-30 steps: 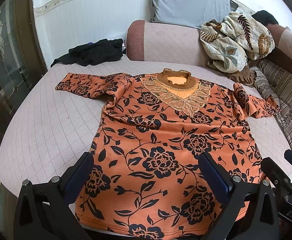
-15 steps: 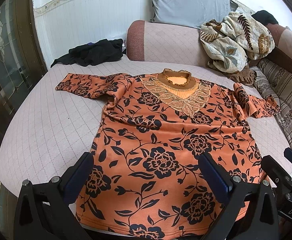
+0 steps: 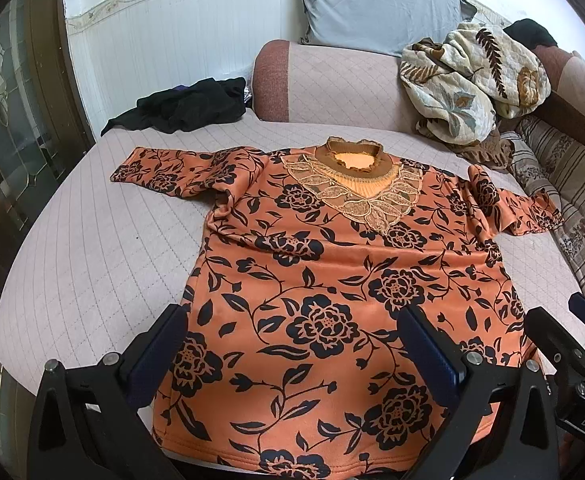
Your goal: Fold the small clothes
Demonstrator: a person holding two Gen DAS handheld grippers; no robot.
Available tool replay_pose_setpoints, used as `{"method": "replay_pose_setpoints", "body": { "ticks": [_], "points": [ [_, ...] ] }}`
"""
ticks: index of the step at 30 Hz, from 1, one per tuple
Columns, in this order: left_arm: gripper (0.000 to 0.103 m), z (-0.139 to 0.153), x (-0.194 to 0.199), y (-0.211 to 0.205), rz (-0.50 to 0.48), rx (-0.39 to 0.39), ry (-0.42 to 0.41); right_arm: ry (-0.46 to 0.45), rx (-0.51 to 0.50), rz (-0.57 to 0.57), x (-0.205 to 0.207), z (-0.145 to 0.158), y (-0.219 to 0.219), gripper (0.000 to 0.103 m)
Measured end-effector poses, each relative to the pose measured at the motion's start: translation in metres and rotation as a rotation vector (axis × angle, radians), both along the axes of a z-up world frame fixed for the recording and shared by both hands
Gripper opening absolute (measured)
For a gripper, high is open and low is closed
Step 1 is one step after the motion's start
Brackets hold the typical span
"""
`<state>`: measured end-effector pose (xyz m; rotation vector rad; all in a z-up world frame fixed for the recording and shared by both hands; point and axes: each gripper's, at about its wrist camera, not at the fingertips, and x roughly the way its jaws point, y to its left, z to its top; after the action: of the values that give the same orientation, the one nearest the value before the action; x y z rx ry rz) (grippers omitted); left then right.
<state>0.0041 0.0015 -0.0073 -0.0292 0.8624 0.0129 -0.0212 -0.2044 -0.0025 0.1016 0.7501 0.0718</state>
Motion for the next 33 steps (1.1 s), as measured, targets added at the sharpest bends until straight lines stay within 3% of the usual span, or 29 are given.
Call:
{"method": "replay_pose_setpoints", "body": {
  "ticks": [33],
  "points": [
    [0.103, -0.0053, 0.0013, -0.0086, -0.013, 0.016, 0.009, 0.013, 0.027, -0.014, 0.0033, -0.0061, -0.0054, 0.103]
  ]
}}
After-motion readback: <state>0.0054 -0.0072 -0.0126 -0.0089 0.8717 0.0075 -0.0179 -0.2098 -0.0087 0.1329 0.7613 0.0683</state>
